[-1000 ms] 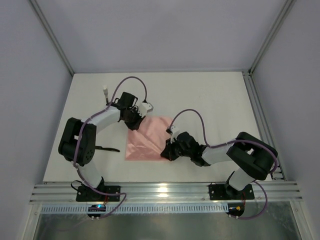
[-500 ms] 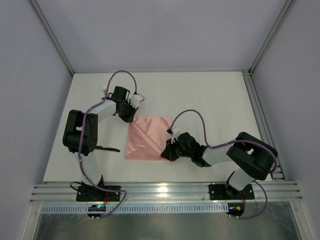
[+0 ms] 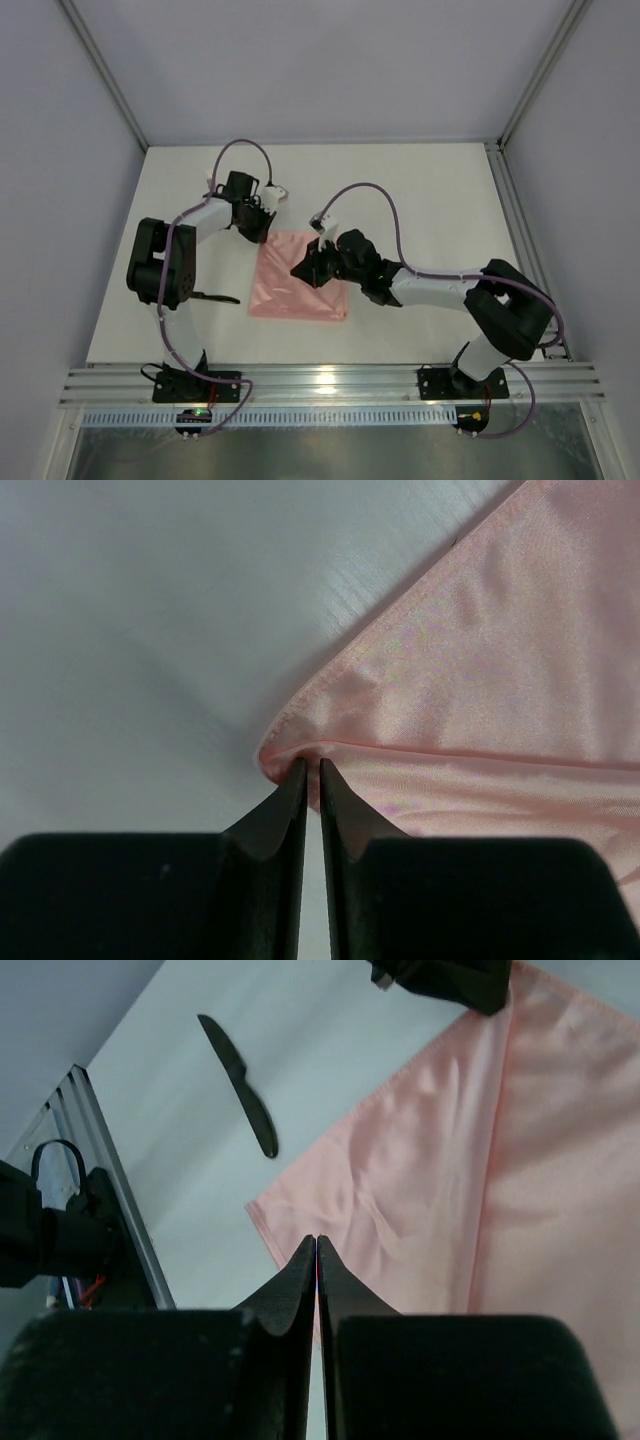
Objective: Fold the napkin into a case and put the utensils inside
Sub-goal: Smooth out the upper triangle-folded napkin at the center of the board.
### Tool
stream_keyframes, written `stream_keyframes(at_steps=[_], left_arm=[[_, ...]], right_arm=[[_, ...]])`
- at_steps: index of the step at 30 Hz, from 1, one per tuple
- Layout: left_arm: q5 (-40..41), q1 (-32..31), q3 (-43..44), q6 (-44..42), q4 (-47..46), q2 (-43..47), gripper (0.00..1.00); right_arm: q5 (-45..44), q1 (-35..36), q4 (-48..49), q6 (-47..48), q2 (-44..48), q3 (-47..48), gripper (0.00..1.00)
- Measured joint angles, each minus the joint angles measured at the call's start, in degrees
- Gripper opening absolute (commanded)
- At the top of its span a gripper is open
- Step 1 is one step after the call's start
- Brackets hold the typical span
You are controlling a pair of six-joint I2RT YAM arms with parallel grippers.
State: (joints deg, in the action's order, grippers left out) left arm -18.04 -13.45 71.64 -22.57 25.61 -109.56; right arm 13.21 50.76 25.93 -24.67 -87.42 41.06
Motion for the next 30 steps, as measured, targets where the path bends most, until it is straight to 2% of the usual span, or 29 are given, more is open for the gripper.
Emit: stream_keyframes(at_steps=[8, 13, 20, 24, 30], left_arm=[[-0.2, 0.0, 0.2, 0.8, -0.2, -0.2, 0.11], [-0.2, 0.0, 0.2, 1.1, -0.3, -0.2, 0.10], [0.7, 0.0, 0.2, 1.4, -0.4, -0.2, 0.09], [1.4, 0.0, 0.2, 1.7, -0.6, -0.2, 0.09], [1.9, -0.1, 0.2, 2.7, -0.7, -0.2, 0.09]], right_arm=[[-0.2, 0.0, 3.2, -3.4, -19.2, 13.2, 0.04], [-3.0, 0.0, 1.5, -5.7, -26.0, 18.1, 0.04], [-5.7, -1.1, 0.2, -9.8, -26.8, 17.3, 0.04], [-5.9, -1.5, 3.0, -12.1, -25.9, 12.6, 0.04], [-6.3, -1.5, 4.3, -13.5, -18.6, 2.6, 0.04]])
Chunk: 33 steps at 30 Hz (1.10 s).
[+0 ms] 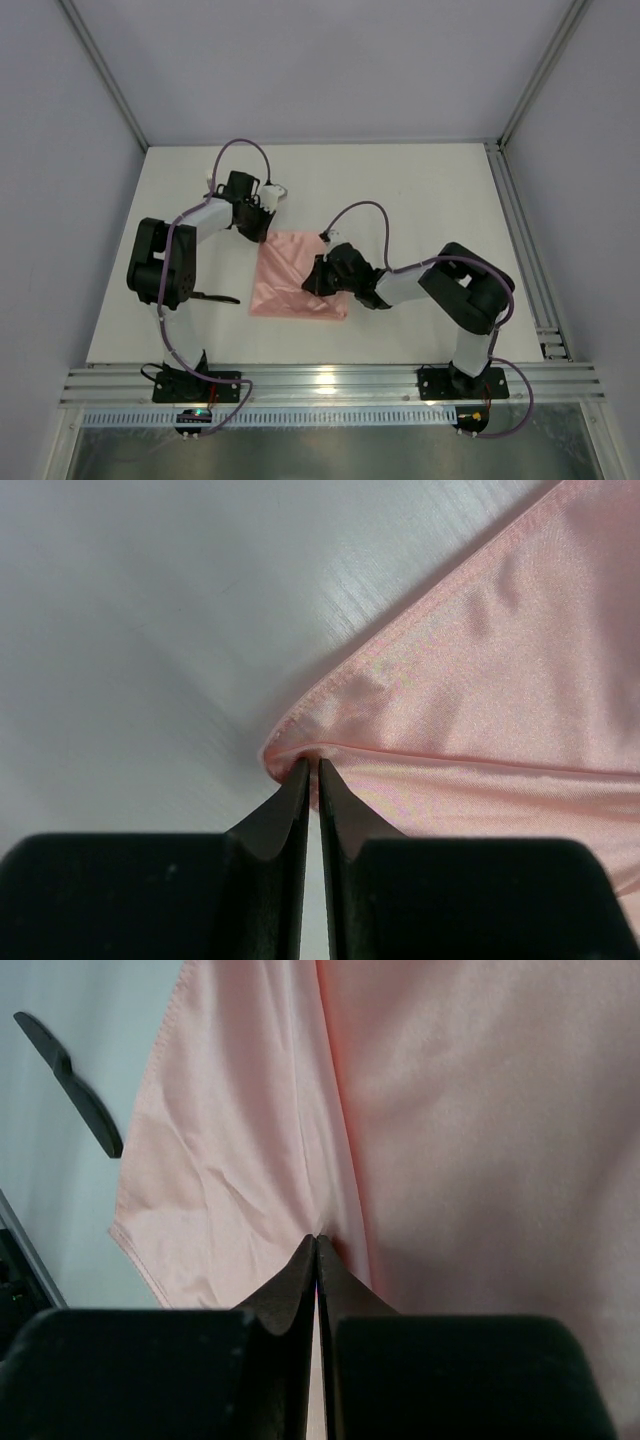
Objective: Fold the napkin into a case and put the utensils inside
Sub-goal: Smooth out the upper triangle-folded napkin at the center of the board, then pick up the upper triangle-folded napkin from the center of the board.
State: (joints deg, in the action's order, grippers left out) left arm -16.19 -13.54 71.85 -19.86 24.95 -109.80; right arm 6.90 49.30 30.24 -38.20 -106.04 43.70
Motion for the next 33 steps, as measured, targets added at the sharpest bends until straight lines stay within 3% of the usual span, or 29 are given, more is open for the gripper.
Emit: stream_keyframes(at_steps=[15, 33], left_arm=[[0.2, 0.0, 0.1, 0.3, 0.0, -0.1, 0.08], [1.6, 0.0, 0.4, 0.1, -0.2, -0.2, 0.09]], right_arm=[[-2.4, 3.2, -2.4, -3.8, 18.6, -19.4, 0.04], [-5.2, 5.0, -17.3, -4.1, 32.2, -24.0, 0.04]])
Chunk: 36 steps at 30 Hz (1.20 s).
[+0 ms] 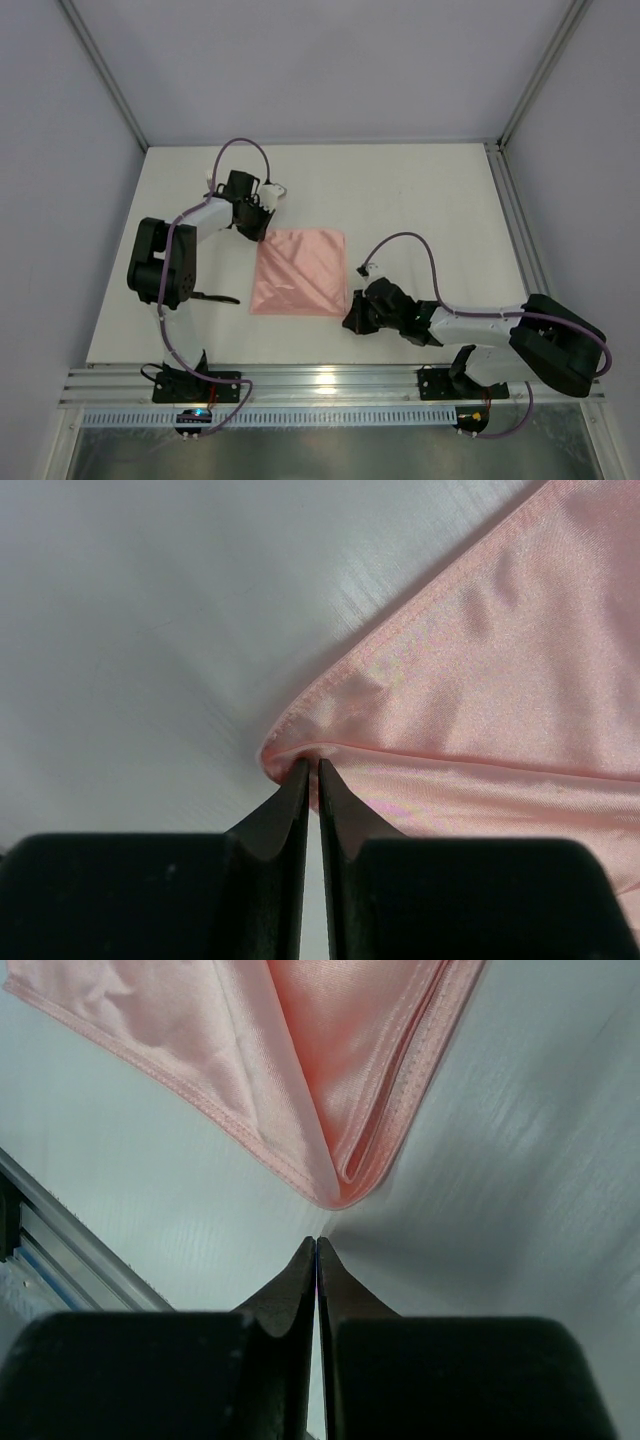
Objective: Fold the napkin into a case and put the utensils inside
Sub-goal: Pick up the upper triangle-folded napkin from the center of the board.
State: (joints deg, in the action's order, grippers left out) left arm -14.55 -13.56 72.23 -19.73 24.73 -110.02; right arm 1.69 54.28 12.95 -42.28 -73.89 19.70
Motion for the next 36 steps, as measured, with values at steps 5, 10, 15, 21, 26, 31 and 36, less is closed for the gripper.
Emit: stream_keyframes(at_steps=[5, 10, 15, 21, 26, 31, 36], left_arm=[[-0.1, 0.0, 0.0, -0.2, 0.0, 0.0, 0.10], [-0.5, 0.0, 0.0, -0.4, 0.0, 0.0, 0.15], [-1.9, 0.1, 0.3, -0.5, 0.7, 0.0, 0.25], [-3.2, 0.1, 1.3, -0.2, 3.5, 0.4, 0.32], [-5.1, 0.1, 1.8, 0.2, 6.1, 5.2, 0.38], [-9.5, -0.2, 0.5, 0.3, 8.1, 15.3, 0.51], [-6.8, -6.5, -7.5, -1.8, 10.1, 26.3, 0.52]], right_arm=[[-0.2, 0.0, -6.8, 1.6, 6.8, 0.4, 0.15], [-1.3, -0.8, -9.9, 2.4, 11.2, 2.3, 0.44], [-0.5, -5.0, -9.4, 2.7, 9.2, 2.6, 0.48], [2.8, -7.8, -7.4, 2.7, 3.0, 2.6, 0.50], [5.4, -8.8, -3.2, 2.6, -0.2, 3.0, 0.50], [6.6, -9.1, -1.4, 2.3, -0.9, 2.8, 0.50], [7.6, -9.7, -0.4, 1.4, -0.7, 2.1, 0.49]])
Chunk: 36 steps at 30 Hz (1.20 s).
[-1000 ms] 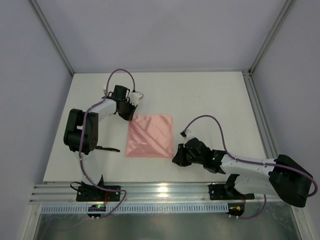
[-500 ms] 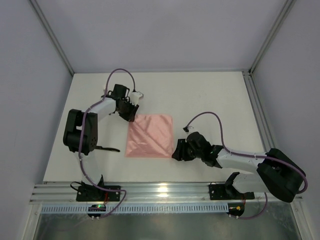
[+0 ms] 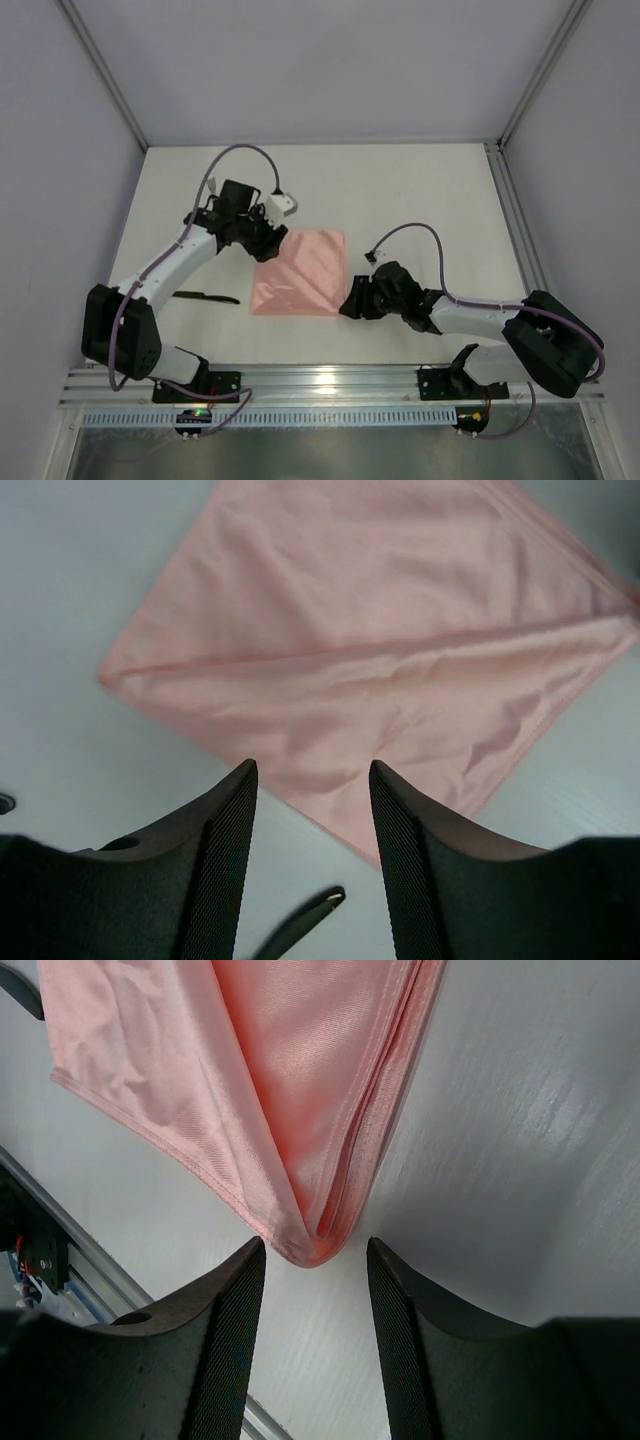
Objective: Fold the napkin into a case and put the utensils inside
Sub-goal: Pick up the upper triangle-folded napkin from the center of the board.
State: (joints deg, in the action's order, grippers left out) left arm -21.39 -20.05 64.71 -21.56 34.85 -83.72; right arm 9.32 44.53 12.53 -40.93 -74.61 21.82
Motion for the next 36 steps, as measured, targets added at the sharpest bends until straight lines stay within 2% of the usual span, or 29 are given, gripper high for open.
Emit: stream_keyframes(at_steps=[5, 9, 11, 16, 29, 36], left_arm=[[8.3, -16.7, -14.8, -4.9, -1.0, 6.9, 0.54], [14.4, -21.7, -21.4, -8.0, -1.8, 8.9, 0.59], [17.1, -23.1, -22.4, -9.2, -2.7, 8.8, 0.64], [21.2, -25.9, -23.6, -12.8, -5.7, 8.2, 0.64], [18.5, -26.8, -24.4, -16.8, -3.5, 4.3, 0.63], [21.5, -28.0, -22.9, -16.6, -3.4, 2.0, 0.58]], right_arm=[[0.6, -0.3, 2.9, -2.5, -0.1, -1.7, 0.50], [1.2, -0.4, 7.2, -4.9, -0.5, -3.7, 0.49], [1.4, -0.4, 8.3, -5.7, -0.9, -4.0, 0.48], [1.6, -0.4, 9.0, -6.3, -1.4, -4.0, 0.48], [0.9, -0.4, 4.2, -5.2, 2.5, -4.7, 0.48], [0.9, -0.4, 3.1, -4.6, 3.3, -4.7, 0.48]])
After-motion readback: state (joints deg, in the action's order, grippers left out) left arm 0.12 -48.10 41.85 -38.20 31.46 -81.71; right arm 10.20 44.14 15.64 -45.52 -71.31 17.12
